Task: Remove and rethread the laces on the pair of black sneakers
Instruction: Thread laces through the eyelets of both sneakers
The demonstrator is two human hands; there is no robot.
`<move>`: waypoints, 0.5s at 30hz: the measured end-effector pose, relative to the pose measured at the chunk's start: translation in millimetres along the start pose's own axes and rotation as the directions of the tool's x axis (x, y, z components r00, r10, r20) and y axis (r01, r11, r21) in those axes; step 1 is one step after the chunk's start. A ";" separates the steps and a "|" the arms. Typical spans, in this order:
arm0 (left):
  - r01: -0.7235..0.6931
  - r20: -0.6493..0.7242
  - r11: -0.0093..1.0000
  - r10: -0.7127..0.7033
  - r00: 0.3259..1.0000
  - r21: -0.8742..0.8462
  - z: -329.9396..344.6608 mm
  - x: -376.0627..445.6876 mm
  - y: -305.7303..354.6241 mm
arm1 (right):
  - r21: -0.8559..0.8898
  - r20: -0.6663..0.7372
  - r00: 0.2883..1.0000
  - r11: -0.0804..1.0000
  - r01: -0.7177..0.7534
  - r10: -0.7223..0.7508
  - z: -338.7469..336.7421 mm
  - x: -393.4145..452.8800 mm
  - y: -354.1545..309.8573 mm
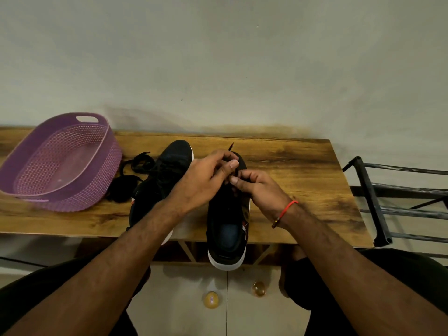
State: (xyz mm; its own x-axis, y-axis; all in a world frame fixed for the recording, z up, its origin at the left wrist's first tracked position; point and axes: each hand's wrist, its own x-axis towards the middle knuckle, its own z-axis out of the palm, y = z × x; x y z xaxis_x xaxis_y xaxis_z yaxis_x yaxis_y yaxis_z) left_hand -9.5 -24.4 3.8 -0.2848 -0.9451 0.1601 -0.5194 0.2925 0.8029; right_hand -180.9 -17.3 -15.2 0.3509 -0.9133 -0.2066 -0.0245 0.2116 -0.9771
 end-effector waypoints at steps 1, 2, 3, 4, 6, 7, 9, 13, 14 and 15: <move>0.042 0.022 0.999 -0.042 0.999 0.010 -5.1 0.6 3.5 | 0.012 -0.015 1.000 1.000 -0.013 0.014 -0.6 1.1 0.1; 0.095 0.055 0.995 -0.096 0.994 0.030 -10.3 1.0 6.5 | 0.026 -0.035 0.999 0.999 -0.026 0.026 -0.7 1.6 -0.3; 0.157 0.097 0.985 -0.164 0.982 0.077 -17.0 2.1 7.7 | 0.039 -0.058 0.998 0.999 -0.037 0.039 -1.4 2.7 0.1; 0.219 0.153 0.965 -0.240 0.959 0.144 -24.8 3.0 6.8 | 0.047 -0.085 0.995 0.998 -0.048 0.052 -2.0 3.4 0.6; 0.331 0.315 0.900 -0.413 0.855 0.282 -41.6 3.1 3.9 | 0.040 -0.126 0.990 0.998 -0.056 0.061 -2.5 4.0 1.5; 0.350 0.392 0.872 -0.471 0.790 0.341 -48.0 2.0 1.4 | 0.023 -0.134 0.989 0.998 -0.056 0.059 -2.4 4.3 2.1; 0.302 0.430 0.862 -0.472 0.770 0.406 -51.5 2.5 -5.6 | -0.002 -0.134 0.989 0.998 -0.058 0.057 -2.2 4.0 2.5; 0.255 0.292 0.932 -0.327 0.899 0.258 -35.2 5.1 -5.7 | 0.067 -0.138 0.989 0.997 -0.036 0.045 -3.7 2.9 1.8; 0.279 0.296 0.944 -0.322 0.900 0.177 -30.1 5.5 -4.7 | 0.086 -0.146 0.988 0.996 -0.032 0.045 -4.2 2.5 1.1; 0.303 0.301 0.946 -0.323 0.897 0.113 -25.7 5.2 -4.2 | 0.110 -0.155 0.987 0.993 -0.033 0.050 -4.7 2.5 0.7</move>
State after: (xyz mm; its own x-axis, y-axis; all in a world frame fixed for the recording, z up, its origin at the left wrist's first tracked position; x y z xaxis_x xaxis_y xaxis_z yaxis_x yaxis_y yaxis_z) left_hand 11.9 -34.4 16.0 -0.3300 -0.8987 -0.2890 -0.6691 0.0068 0.7431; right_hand -184.4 -21.0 -16.7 0.1995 -0.9447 -0.2604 0.0669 0.2783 -0.9582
